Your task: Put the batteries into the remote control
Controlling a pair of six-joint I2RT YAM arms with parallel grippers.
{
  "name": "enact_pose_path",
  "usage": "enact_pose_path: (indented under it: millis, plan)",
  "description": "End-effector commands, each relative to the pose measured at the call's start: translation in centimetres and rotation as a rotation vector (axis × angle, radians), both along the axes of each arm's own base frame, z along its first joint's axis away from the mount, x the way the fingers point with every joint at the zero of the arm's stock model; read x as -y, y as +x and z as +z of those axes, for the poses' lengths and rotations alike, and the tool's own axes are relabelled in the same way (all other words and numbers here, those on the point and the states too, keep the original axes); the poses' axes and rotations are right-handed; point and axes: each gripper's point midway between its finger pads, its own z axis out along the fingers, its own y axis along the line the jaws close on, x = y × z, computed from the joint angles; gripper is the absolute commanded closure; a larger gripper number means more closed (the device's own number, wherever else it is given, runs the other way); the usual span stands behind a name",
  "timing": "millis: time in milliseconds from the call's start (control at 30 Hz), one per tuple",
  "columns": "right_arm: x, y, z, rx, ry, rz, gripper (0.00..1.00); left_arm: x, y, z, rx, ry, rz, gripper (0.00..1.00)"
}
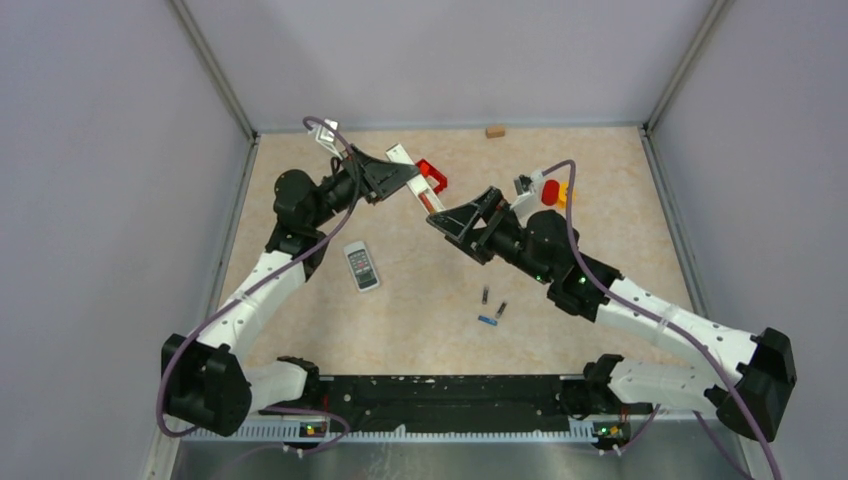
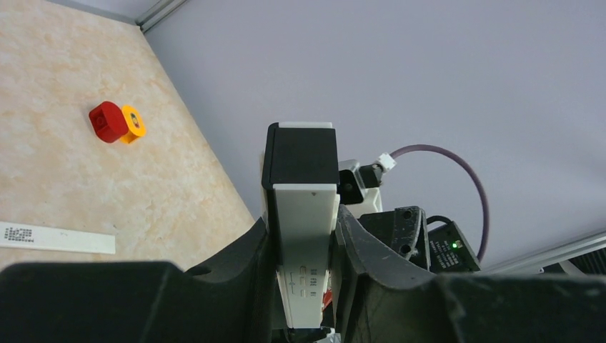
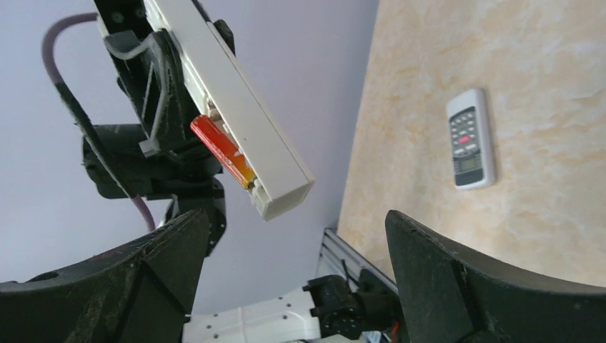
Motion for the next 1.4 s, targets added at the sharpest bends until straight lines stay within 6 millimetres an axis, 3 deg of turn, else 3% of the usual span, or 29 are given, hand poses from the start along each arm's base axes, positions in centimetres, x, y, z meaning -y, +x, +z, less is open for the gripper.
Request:
enact_pose_path:
  millis: [0,133,400,733,933,1367]
  plan:
    - [-1.1,0.0,6.7,0.084,0.277,0.024,0.06,-0.6,-0.9,3.2,0.110,-0.033,0.027,1.00]
    - [-2.0,0.2,7.5,0.084,0.321,0.050,0.06,-0.6,-0.9,3.4,0.121,-0.017,0.025,1.00]
    - [-3.9,1.3,7.3,0.016,0.383,0.100,0.06,-0.4,-1.4,4.3,0.159,-0.027,-0.001,1.00]
    - [-1.5,3.0,7.6,0.066,0.429,0.060,0.08,0.2,-1.1,3.4,0.186,-0.018,-0.047,1.00]
    - [-2.1,3.5,6.8,0.052,0.373,0.102,0.08,0.4,-0.8,3.2,0.193,-0.022,-0.052,1.00]
    - [-3.5,3.8,5.1,-0.001,0.358,0.160,0.34,0.3,-0.6,2.3,0.190,0.009,-0.030,1.00]
